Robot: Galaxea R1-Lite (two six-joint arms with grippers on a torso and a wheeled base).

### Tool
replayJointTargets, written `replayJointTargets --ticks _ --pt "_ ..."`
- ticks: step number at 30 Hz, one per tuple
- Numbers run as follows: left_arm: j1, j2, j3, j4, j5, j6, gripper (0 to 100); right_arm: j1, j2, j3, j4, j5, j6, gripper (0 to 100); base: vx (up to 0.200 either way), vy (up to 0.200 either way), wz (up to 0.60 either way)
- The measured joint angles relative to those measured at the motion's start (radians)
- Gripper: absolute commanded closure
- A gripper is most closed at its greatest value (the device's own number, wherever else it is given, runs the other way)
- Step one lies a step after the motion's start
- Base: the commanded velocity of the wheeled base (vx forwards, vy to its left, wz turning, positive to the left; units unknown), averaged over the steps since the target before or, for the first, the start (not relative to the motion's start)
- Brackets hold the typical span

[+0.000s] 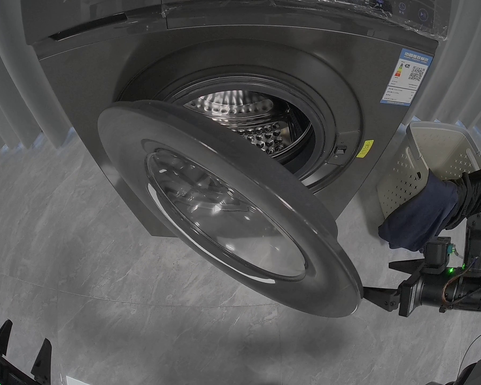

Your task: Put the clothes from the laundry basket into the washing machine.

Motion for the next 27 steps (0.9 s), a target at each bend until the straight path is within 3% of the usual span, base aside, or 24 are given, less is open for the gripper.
replayJointTargets --ticks 8,12,20,27 --pt "-0.001 0.000 0.000 0.000 0.000 0.000 0 0.134 0.038 0.027 0.000 -0.001 0.004 0 0.000 0.000 0.00" --pt "-0.003 0.000 0.000 0.000 0.000 0.000 0 0.166 0.020 0.065 0.001 -0.001 0.004 0 0.000 0.000 0.00" --pt "-0.003 0.000 0.000 0.000 0.000 0.001 0 0.078 0.029 0.000 -0.011 -0.009 0.025 0 0.000 0.000 0.00" --pt "-0.003 0.000 0.000 0.000 0.000 0.001 0 0.058 0.155 -0.126 -0.106 -0.076 0.073 0 0.000 0.000 0.00"
